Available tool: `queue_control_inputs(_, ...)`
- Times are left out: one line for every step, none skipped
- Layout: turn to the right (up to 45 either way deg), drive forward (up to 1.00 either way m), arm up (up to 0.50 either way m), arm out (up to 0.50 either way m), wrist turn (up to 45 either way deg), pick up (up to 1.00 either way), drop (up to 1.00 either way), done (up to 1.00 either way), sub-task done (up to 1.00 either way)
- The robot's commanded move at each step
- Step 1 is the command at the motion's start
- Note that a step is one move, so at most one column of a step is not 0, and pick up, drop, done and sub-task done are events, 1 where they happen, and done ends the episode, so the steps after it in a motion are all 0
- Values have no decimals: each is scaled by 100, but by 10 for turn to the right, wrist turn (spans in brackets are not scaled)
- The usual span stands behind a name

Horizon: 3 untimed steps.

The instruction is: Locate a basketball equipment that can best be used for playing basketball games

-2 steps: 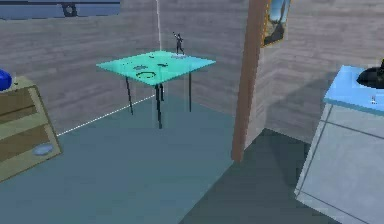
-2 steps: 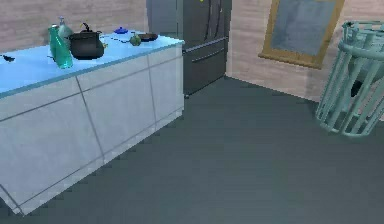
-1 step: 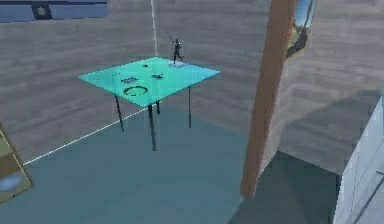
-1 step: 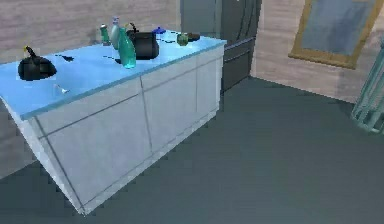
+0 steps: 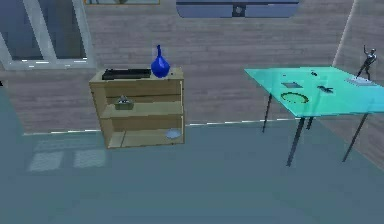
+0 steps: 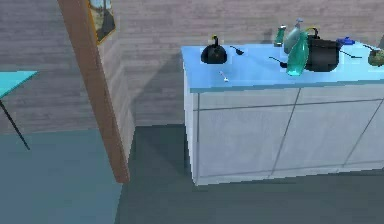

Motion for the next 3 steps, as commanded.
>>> queue_control_inputs(0, 15, 0, 0, 0, 0, 0, 0, 0)
queue_control_inputs(-60, 0, 0, 0, 0, 0, 0, 0, 0)
queue_control_inputs(0, 60, 0, 0, 0, 0, 0, 0, 0)
